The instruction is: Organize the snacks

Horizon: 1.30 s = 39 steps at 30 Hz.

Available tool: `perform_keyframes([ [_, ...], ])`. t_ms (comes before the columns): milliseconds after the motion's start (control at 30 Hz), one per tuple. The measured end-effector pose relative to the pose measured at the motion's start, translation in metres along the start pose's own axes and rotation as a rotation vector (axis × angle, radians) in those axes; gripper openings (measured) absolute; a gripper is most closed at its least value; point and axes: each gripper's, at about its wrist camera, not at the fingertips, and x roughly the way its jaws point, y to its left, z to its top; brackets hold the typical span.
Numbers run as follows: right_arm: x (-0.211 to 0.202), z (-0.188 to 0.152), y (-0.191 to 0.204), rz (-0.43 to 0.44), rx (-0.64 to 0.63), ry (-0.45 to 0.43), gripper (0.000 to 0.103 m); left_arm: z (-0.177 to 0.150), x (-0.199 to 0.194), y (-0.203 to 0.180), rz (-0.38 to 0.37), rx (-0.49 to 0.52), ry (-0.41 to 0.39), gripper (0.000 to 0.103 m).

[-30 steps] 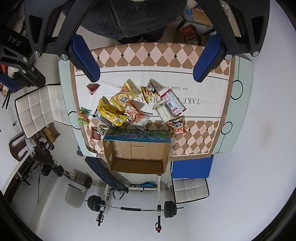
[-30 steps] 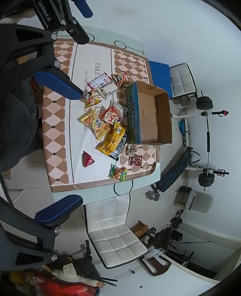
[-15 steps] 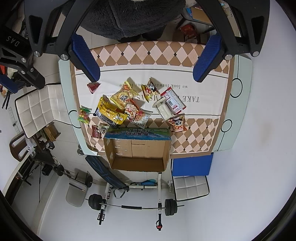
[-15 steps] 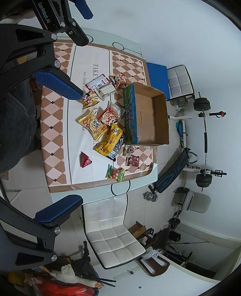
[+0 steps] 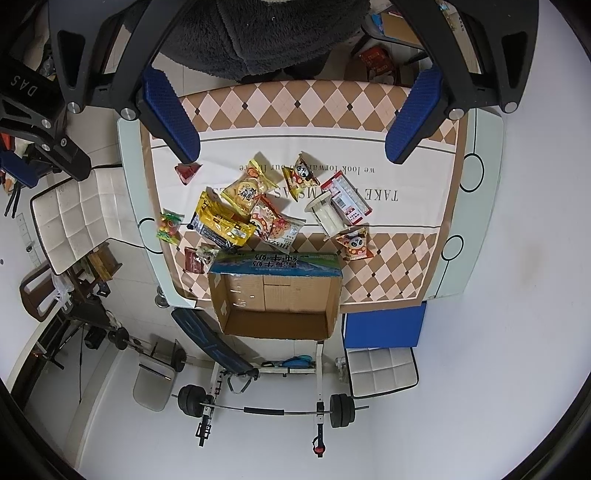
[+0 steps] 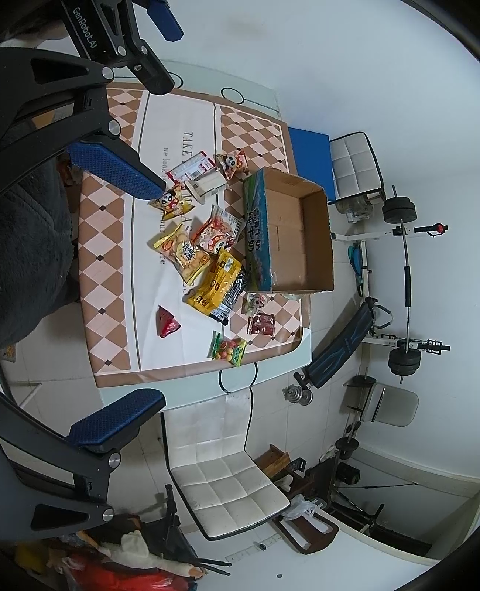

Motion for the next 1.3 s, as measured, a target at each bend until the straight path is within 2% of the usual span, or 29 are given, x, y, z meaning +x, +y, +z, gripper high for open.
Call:
perform_keyframes([
  [333, -0.001, 0.0, -0.002, 0.005, 0.003, -0.002, 0.103, 0.003, -0.004, -0.004, 0.0, 0.0, -0.002, 0.103],
  [367, -0.001, -0.001, -0.002, 0.004, 0.001, -0.002, 0.103, 0.016, -0.009, -0.005, -0.001, 0.002, -0.001, 0.103],
  [1133, -0.002, -0.001, -0.005, 0.01, 0.004, -0.007, 0.103, 0.014, -0.01, -0.005, -0.002, 0.002, -0.01, 0.103],
  [1300, -0.002, 0.0, -0.005, 0.013, 0.006, -0.006, 0.103, 0.024, -0.015, -0.007, -0.004, 0.004, -0.011, 0.103],
])
